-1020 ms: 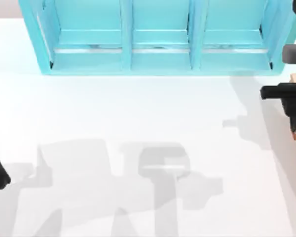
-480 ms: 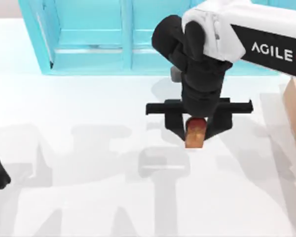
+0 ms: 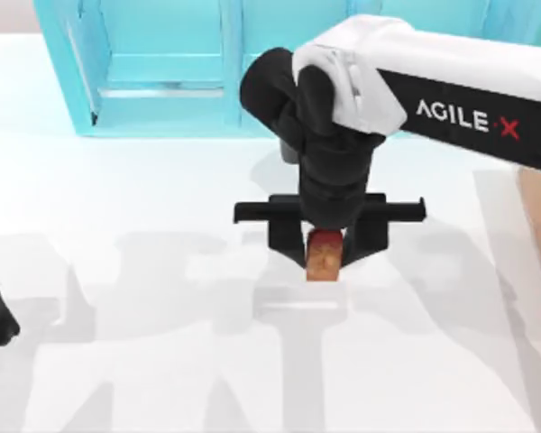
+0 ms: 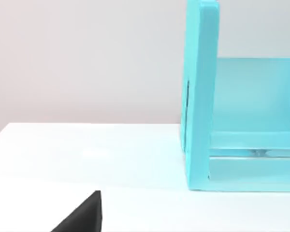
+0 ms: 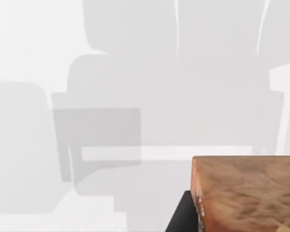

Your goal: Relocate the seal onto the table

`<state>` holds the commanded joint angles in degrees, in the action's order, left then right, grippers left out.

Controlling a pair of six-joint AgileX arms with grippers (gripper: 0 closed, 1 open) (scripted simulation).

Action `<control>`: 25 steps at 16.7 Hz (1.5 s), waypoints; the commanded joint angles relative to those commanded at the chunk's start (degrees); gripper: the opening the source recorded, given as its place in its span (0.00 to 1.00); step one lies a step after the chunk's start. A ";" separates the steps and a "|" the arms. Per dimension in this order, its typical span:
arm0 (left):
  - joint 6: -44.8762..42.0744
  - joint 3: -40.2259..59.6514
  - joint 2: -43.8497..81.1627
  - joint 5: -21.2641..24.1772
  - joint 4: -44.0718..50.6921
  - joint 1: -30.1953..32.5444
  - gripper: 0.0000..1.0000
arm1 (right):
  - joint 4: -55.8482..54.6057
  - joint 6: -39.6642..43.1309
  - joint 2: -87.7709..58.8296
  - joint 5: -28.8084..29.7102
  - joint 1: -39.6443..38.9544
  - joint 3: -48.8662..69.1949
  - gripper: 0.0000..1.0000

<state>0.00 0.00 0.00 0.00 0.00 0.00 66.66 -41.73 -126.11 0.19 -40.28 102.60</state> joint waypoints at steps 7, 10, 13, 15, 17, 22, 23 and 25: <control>0.00 0.00 0.00 0.00 0.00 0.00 1.00 | -6.84 -0.02 -1.96 0.13 -0.21 -4.44 0.00; 0.00 0.00 0.00 0.00 0.00 0.00 1.00 | -8.69 -0.06 -2.69 0.15 -0.30 -5.80 0.00; 0.00 0.00 0.00 0.00 0.00 0.00 1.00 | -8.69 -0.06 -2.69 0.15 -0.30 -5.80 0.00; 0.00 0.00 0.00 0.00 0.00 0.00 1.00 | -8.69 -0.06 -2.69 0.15 -0.30 -5.80 0.15; 0.00 0.00 0.00 0.00 0.00 0.00 1.00 | -8.69 -0.06 -2.69 0.15 -0.30 -5.80 0.30; 0.00 0.00 0.00 0.00 0.00 0.00 1.00 | -8.69 -0.06 -2.69 0.15 -0.30 -5.80 0.68; 0.00 0.00 0.00 0.00 0.00 0.00 1.00 | -8.69 -0.06 -2.69 0.15 -0.30 -5.80 0.75; 0.00 0.00 0.00 0.00 0.00 0.00 1.00 | -8.69 -0.06 -2.69 0.15 -0.30 -5.80 0.90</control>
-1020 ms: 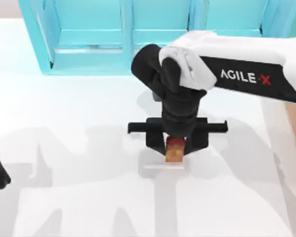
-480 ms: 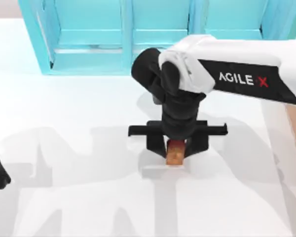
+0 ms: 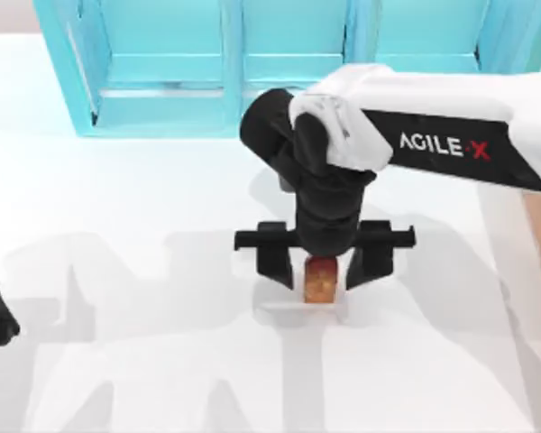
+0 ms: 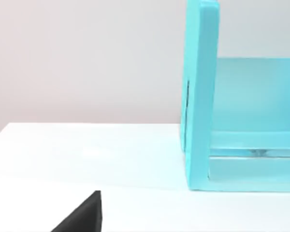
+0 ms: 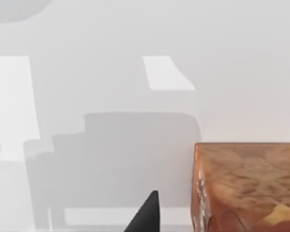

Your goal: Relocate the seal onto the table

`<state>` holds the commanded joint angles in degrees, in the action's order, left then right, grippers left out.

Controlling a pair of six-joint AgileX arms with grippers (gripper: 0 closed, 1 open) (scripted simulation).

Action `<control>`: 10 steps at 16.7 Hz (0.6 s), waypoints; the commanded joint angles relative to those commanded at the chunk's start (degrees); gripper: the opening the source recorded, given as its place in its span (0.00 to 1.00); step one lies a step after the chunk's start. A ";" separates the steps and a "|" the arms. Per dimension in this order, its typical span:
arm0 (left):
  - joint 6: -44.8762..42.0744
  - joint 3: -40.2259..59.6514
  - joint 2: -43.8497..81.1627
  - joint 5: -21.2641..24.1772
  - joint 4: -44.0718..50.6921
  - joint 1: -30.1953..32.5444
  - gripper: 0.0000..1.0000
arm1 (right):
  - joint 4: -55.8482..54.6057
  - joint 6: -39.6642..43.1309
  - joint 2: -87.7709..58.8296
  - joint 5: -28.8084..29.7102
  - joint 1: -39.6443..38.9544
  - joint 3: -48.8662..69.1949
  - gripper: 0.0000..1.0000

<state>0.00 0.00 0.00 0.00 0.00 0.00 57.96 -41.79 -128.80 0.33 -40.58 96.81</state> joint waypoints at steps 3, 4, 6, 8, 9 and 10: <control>0.00 0.00 0.00 0.00 0.00 0.00 1.00 | 0.00 0.00 0.00 0.00 0.00 0.00 1.00; 0.00 0.00 0.00 0.00 0.00 0.00 1.00 | 0.00 0.00 0.00 0.00 0.00 0.00 1.00; 0.00 0.00 0.00 0.00 0.00 0.00 1.00 | 0.00 0.00 0.00 0.00 0.00 0.00 1.00; 0.00 0.00 0.00 0.00 0.00 0.00 1.00 | 0.00 0.00 0.00 0.00 0.00 0.00 1.00; 0.00 0.00 0.00 0.00 0.00 0.00 1.00 | 0.00 0.00 0.00 0.00 0.00 0.00 1.00; 0.00 0.00 0.00 0.00 0.00 0.00 1.00 | 0.01 0.00 0.03 0.00 0.11 0.01 1.00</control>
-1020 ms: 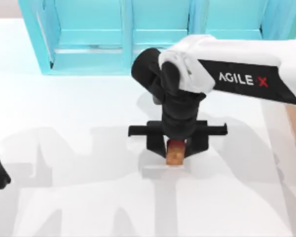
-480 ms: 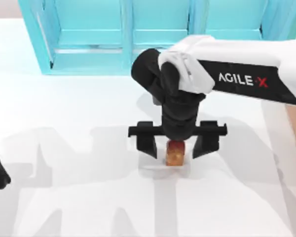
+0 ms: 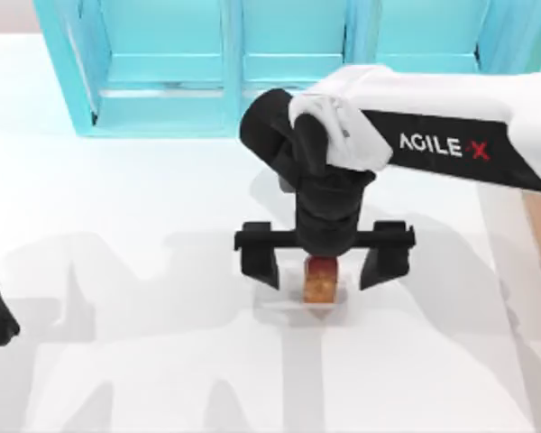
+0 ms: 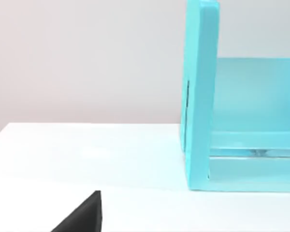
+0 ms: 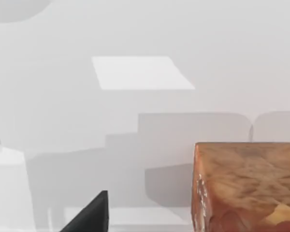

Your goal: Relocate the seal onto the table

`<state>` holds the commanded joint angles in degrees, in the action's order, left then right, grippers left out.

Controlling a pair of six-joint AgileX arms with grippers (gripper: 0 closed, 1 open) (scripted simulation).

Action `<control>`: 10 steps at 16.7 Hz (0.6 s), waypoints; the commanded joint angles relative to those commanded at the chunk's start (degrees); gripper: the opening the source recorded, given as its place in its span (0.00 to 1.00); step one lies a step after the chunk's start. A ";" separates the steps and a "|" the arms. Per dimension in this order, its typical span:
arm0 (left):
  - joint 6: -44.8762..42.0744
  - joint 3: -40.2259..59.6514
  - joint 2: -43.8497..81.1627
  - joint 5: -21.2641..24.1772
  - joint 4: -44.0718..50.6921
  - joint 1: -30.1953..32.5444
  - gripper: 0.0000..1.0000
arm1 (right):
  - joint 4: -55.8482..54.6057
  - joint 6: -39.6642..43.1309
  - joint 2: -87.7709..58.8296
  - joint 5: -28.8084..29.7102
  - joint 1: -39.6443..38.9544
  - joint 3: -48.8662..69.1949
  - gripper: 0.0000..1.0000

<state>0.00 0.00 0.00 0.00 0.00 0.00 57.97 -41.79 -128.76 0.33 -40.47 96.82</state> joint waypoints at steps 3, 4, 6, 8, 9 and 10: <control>0.00 0.00 0.00 0.00 0.00 0.00 1.00 | 2.19 -0.18 -0.38 0.01 0.00 2.10 1.00; 0.00 0.00 0.00 0.00 0.00 0.00 1.00 | 4.07 -0.25 -0.60 0.06 -0.02 3.88 1.00; 0.00 0.00 0.00 0.00 0.00 0.00 1.00 | 9.18 -0.28 -0.90 0.20 -0.06 8.67 1.00; 0.00 0.00 0.00 0.00 0.00 0.00 1.00 | 15.39 -0.21 -1.00 0.23 -0.10 14.35 1.00; 0.00 0.00 0.00 0.00 0.00 0.00 1.00 | 18.59 -0.16 -0.94 0.22 -0.12 17.36 1.00; 0.00 0.00 0.00 0.00 0.00 0.00 1.00 | 21.71 -0.12 -0.78 0.22 -0.12 20.37 1.00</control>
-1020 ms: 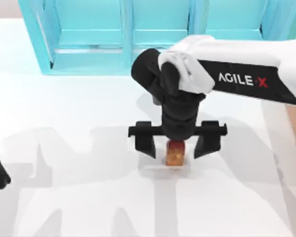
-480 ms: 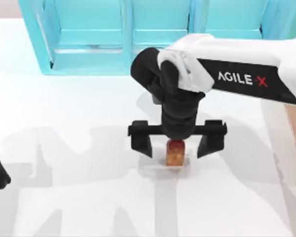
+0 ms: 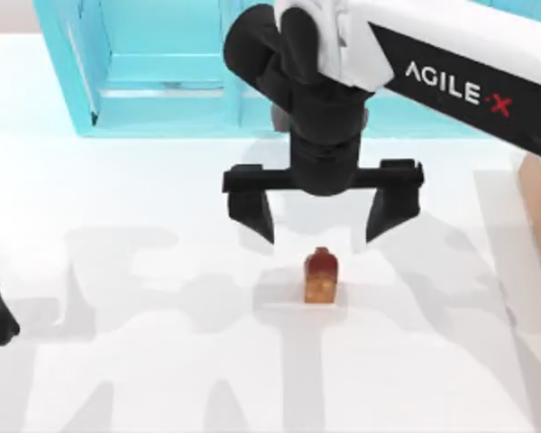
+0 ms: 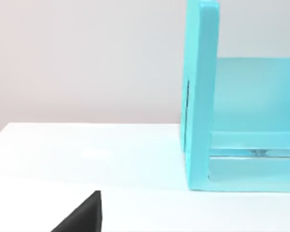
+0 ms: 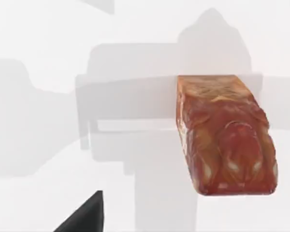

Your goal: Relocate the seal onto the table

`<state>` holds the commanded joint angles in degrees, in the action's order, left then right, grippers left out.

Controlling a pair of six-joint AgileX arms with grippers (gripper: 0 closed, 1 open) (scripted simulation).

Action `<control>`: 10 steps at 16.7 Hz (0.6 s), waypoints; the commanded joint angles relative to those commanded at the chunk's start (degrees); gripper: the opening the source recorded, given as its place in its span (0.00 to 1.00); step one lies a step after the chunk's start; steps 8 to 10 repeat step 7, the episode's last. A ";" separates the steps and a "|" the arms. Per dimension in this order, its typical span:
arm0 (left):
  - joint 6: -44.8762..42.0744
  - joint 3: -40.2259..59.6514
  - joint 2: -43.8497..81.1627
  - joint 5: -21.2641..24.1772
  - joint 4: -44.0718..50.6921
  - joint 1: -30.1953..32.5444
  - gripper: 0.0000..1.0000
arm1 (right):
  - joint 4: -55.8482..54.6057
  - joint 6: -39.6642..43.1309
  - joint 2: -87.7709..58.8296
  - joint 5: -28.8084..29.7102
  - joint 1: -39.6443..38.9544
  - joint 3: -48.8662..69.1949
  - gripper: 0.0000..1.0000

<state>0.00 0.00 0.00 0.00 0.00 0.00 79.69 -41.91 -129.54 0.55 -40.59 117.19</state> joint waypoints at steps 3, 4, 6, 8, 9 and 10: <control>0.00 0.00 0.00 0.00 0.00 0.00 1.00 | 7.93 0.15 0.83 -0.01 0.11 8.19 1.00; 0.00 0.00 0.00 0.00 0.00 0.00 1.00 | 9.80 0.23 1.16 -0.07 0.20 10.15 1.00; 0.00 0.00 0.00 0.00 0.00 0.00 1.00 | 11.95 0.36 1.67 -0.21 0.34 12.35 1.00; 0.00 0.00 0.00 0.00 0.00 0.00 1.00 | 12.12 0.37 1.72 -0.23 0.36 12.52 1.00; 0.00 0.00 0.00 0.00 0.00 0.00 1.00 | 12.12 0.37 1.72 -0.23 0.36 12.52 1.00; 0.00 0.00 0.00 0.00 0.00 0.00 1.00 | 12.12 0.37 1.72 -0.23 0.36 12.52 1.00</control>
